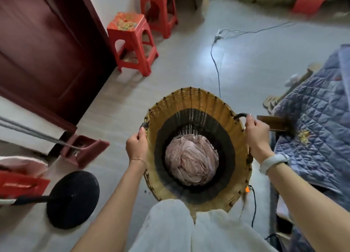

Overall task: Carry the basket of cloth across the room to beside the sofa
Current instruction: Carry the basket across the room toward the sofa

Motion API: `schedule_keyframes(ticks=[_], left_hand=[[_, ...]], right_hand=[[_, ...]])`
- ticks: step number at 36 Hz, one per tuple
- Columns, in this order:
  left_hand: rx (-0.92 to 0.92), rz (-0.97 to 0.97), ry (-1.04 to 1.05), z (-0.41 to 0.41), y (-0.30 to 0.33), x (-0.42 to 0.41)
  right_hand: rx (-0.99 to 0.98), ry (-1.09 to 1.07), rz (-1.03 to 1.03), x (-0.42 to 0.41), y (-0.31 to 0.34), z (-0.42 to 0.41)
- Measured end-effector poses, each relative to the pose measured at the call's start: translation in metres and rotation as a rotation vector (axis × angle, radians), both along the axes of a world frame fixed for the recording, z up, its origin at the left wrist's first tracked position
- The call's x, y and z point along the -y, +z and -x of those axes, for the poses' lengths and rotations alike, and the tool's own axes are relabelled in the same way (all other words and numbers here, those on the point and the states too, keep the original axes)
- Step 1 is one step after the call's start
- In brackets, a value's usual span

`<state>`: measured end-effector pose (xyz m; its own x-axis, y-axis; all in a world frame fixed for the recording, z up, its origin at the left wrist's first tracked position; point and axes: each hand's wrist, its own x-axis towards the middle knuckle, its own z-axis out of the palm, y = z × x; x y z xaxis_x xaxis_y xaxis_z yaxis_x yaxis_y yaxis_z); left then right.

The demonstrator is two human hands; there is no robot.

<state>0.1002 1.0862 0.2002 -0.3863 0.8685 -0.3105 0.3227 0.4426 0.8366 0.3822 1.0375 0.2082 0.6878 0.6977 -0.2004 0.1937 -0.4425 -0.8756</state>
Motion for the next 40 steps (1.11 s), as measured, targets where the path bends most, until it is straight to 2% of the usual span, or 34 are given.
schedule_keyframes(ticks=[7, 14, 20, 28, 35, 40], left_hand=[[0.045, -0.046, -0.100, -0.060, 0.023, -0.145], [0.053, -0.155, -0.198, -0.130, 0.051, -0.275], [0.051, -0.151, -0.223, -0.207, 0.061, -0.384], [-0.011, -0.133, -0.227, -0.302, 0.061, -0.480], [-0.101, -0.206, -0.273, -0.366, 0.056, -0.535], [-0.114, -0.182, -0.306, -0.425, 0.044, -0.590]], right_hand=[[0.053, -0.125, -0.013, -0.101, 0.020, -0.044], [0.069, -0.154, -0.071, -0.215, 0.041, -0.115], [0.046, -0.196, -0.109, -0.330, 0.036, -0.187], [-0.039, -0.239, -0.101, -0.419, 0.029, -0.272], [0.032, -0.302, -0.085, -0.466, 0.013, -0.337], [0.060, -0.319, -0.055, -0.514, 0.000, -0.390]])
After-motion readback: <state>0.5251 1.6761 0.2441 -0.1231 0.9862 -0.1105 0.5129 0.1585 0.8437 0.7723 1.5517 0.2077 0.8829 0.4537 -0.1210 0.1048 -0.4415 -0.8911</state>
